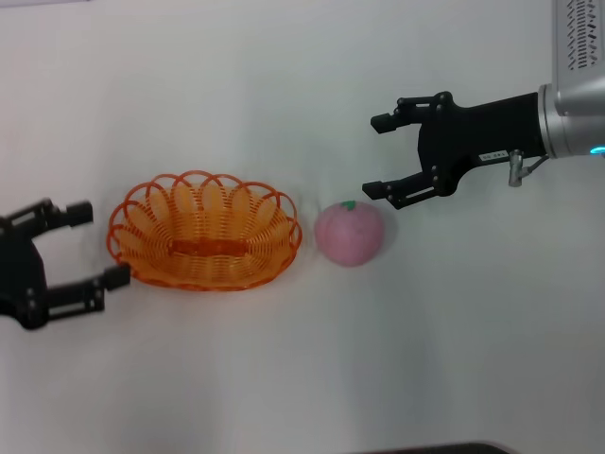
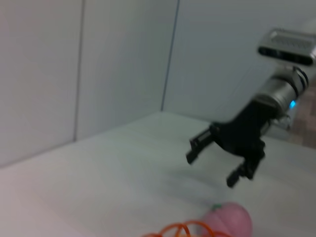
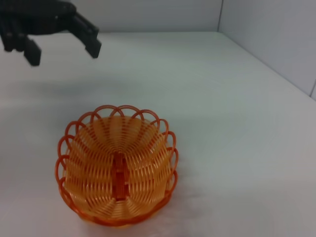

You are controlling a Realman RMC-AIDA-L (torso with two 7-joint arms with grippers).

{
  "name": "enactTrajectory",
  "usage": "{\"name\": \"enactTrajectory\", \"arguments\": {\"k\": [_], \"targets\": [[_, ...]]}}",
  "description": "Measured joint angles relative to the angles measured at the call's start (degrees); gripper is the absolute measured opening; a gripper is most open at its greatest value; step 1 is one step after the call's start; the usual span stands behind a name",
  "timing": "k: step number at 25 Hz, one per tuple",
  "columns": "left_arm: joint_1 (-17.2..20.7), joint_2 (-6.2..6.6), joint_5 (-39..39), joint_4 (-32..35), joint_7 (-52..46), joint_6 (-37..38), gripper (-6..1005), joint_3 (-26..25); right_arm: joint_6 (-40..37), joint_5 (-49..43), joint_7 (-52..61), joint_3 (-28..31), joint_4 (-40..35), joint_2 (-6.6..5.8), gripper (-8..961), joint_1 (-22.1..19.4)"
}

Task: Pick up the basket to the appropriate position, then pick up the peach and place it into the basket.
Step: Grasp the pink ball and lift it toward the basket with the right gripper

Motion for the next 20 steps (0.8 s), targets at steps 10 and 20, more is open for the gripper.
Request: {"name": "enactTrajectory", "arguments": {"k": [10,20], "targets": [[-0.21,0.0,6.98,-2.95,2.14,-4.51,873,-0.38,0.02,0.01,0.0,-0.34,0.0,0.16,908,-0.09],[0.85,-0.03,7.37,-3.49,1.25,-5.26,874,-3.8,0.05,0.04,0.0,-0.06,0.0,0.31,907,-0.24]]}}
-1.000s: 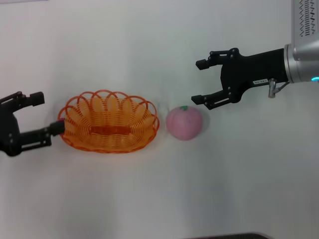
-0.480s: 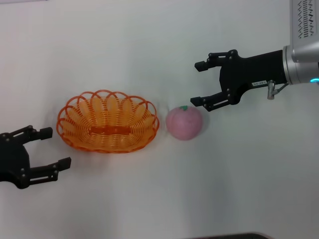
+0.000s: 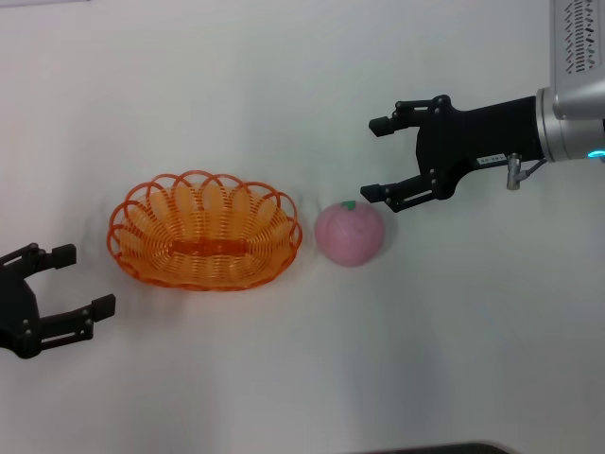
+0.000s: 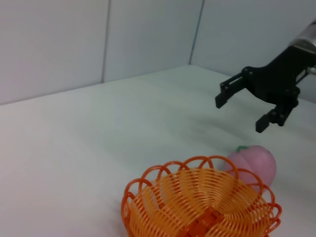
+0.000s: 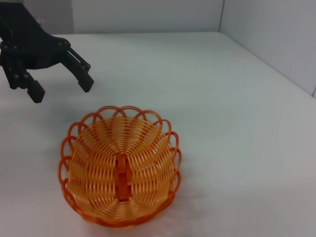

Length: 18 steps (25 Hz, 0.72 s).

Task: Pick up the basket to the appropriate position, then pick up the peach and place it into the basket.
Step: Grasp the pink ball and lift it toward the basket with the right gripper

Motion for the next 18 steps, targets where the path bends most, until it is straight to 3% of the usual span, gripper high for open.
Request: {"name": "enactTrajectory", "arguments": {"k": [18], "targets": [[-0.18,0.1,2.47,-1.97,0.62,-0.43,873,0.23,-0.45,-0.04,0.55,-0.16,0.09,0.1,906,-0.03]]}}
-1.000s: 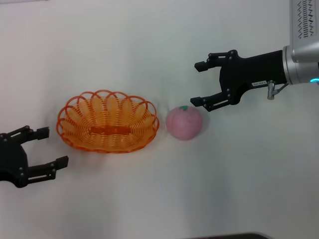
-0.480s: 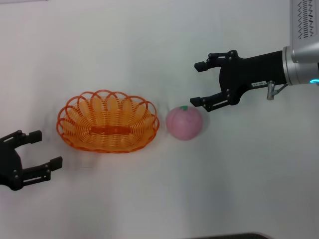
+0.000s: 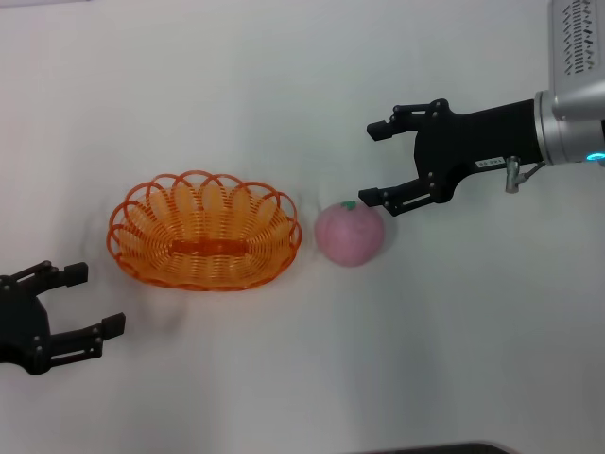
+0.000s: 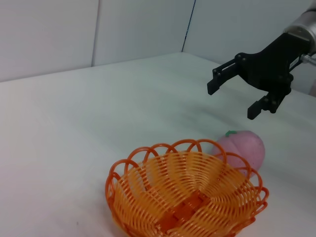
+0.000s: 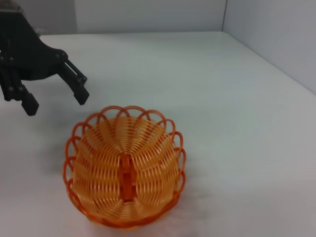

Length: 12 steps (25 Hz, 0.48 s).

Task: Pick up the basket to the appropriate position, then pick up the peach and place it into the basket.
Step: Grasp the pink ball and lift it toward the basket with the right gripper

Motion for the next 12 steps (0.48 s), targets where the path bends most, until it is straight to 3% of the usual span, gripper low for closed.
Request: {"name": "enactTrajectory", "arguments": {"k": [12], "targets": [[0.15,0.02,0.1,-0.01,0.06,0.32,874,-0.01,-8.09,0.03,20.68,1.15,-3.11,-2.34,906,2.28]]}}
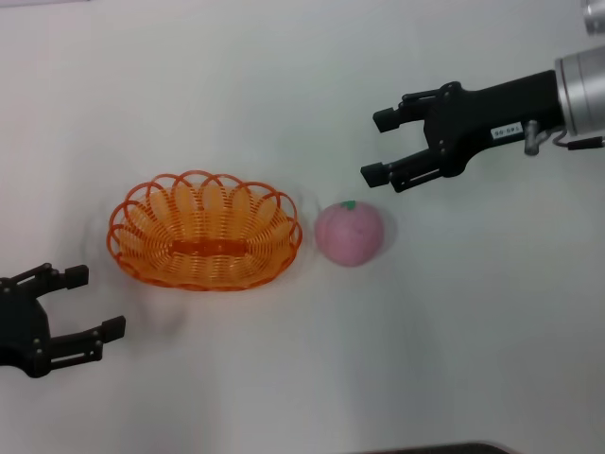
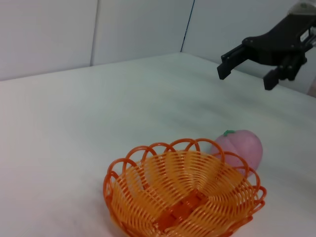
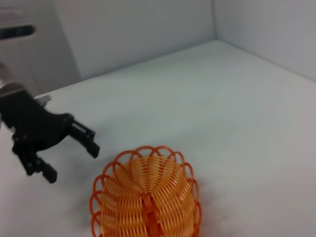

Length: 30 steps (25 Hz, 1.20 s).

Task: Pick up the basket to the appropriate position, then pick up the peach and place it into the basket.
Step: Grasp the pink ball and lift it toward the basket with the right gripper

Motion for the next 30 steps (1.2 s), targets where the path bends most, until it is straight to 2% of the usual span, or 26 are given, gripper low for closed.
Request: {"name": "enactTrajectory", "arguments": {"k": [8,14,15,16,17,22,30], "targets": [[-0.12,0.01,0.66,0.06,0.01,0.19,874,0.01,-2.84,-9.88,17.92,-0.13,-5.23,0.56,905,5.11],[-0.4,0.11,0.7,0.19,0.0,0.52,874,0.01,-6.47,-18.39,24.64,-0.75,-7.27,2.05,905,10.25],[-0.42,0.13,0.7,0.21,-0.02,0.53,874,0.01,-7.65,-21.74,25.3,-1.52,-7.35,2.81,905,12.22],[-0.44,0.16,0.7,0.26,-0.05,0.53,874,0.01,-7.65,-21.74,25.3,-1.52,-7.35,2.81,905,12.22],[-0.45,0.17,0.76,0.33,-0.07,0.53,874,0.01,-8.34,-25.16,26.22,-3.37,-7.36,3.44,905,14.01],[-0.48,0.18,1.79,0.42,-0.26,0.52,874,0.01,-8.41,-28.9,28.97,-8.42,-7.61,4.26,905,16.54],[-0.54,0.18,2.09,0.44,-0.3,0.45,873,-0.02,-8.06,-29.57,31.51,-16.32,-8.39,4.99,904,18.91]]}}
